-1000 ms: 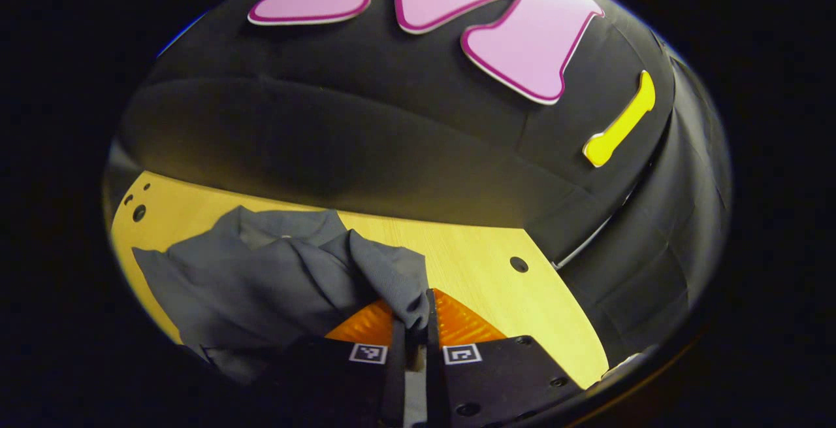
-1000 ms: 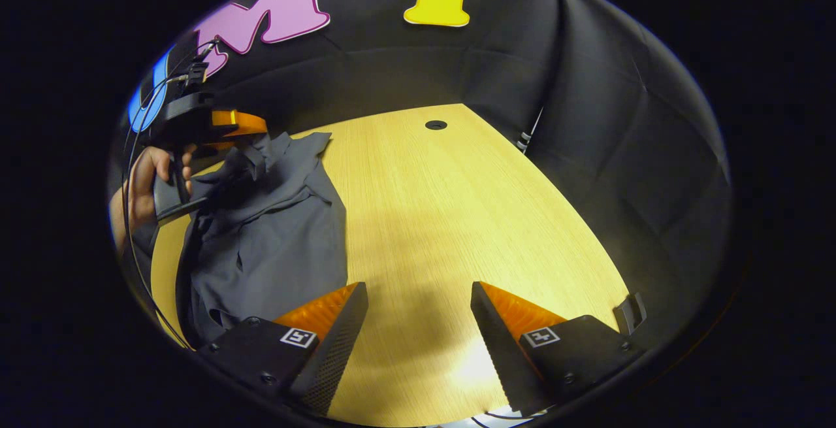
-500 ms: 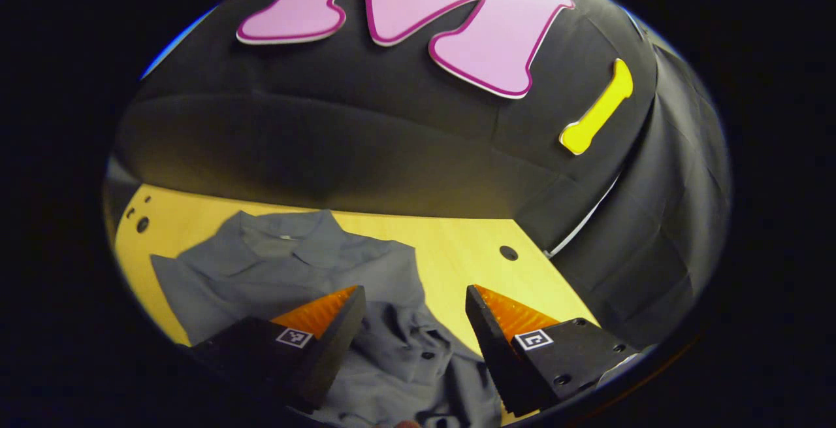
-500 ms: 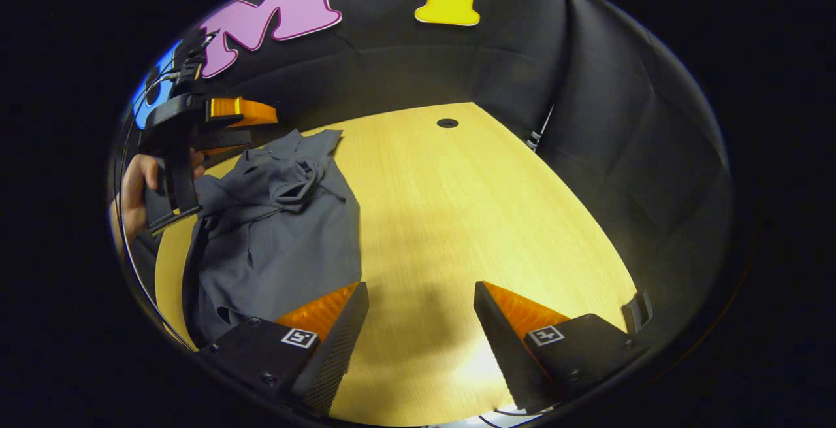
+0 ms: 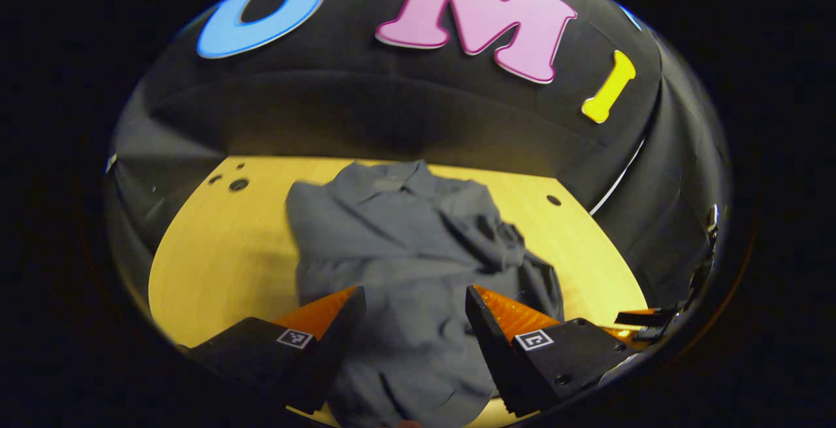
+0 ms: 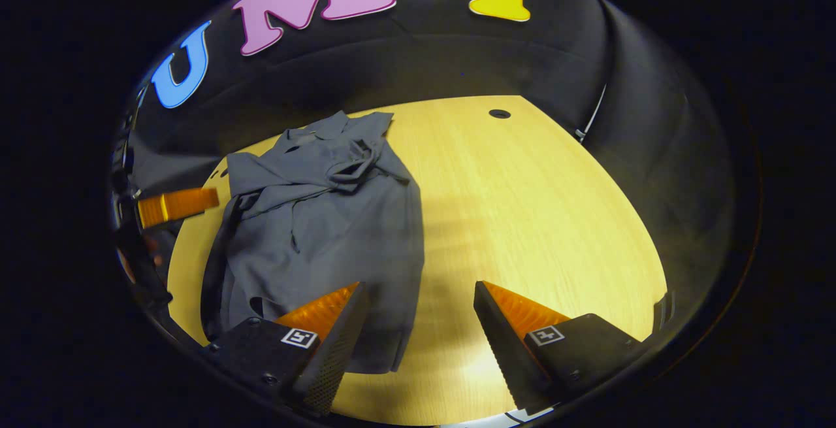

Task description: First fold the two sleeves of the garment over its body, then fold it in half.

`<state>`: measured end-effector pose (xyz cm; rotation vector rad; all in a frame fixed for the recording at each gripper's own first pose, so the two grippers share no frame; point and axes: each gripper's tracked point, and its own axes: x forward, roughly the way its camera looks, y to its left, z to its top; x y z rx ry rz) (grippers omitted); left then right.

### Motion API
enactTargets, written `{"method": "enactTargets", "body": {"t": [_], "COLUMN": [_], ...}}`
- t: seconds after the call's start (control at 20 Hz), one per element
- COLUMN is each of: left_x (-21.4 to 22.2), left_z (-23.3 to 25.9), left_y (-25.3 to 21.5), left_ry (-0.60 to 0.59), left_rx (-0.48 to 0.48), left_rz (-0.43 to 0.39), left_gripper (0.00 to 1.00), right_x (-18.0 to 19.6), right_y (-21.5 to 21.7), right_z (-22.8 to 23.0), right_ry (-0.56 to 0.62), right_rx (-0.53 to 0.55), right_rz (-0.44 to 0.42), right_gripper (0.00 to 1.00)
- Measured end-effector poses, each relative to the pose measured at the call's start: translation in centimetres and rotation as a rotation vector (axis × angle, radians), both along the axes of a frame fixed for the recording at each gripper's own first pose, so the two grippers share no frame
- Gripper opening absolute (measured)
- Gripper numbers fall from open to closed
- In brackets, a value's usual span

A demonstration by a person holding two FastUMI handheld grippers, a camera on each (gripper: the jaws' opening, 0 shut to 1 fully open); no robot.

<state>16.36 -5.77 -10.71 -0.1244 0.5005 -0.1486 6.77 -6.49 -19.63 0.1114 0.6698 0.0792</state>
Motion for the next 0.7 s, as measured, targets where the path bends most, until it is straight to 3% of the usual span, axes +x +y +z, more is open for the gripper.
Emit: {"method": "enactTargets", "body": {"t": [0.25, 0.3, 0.35, 0.45, 0.5, 0.7], "left_x": [-7.0, -8.1, -8.9, -10.5, -11.1, -12.7], "left_z": [-5.5, -6.3, -7.1, -8.6, -9.3, -11.6], "left_y": [4.0, 4.1, 4.2, 4.2, 3.9, 3.6], "left_ry": [0.129, 0.147, 0.164, 0.196, 0.211, 0.255], "left_rx": [-0.023, -0.024, -0.019, -0.014, -0.010, 0.045], "left_rz": [0.089, 0.096, 0.102, 0.102, 0.097, 0.074], "left_gripper": [0.96, 0.92, 0.96, 0.92, 0.96, 0.96], "right_x": [-1.2, -1.5, -1.7, -2.0, -2.2, -2.7], "right_y": [2.7, 3.2, 3.5, 3.9, 4.0, 4.3], "right_z": [-2.3, -2.9, -3.5, -4.6, -5.0, -6.7], "right_ry": [0.063, 0.077, 0.089, 0.114, 0.126, 0.156], "right_rx": [0.023, 0.024, 0.021, 0.020, 0.019, 0.002], "right_rz": [0.051, 0.057, 0.059, 0.066, 0.069, 0.081], "right_gripper": [0.99, 1.00, 1.00, 1.00, 1.00, 0.99]}}
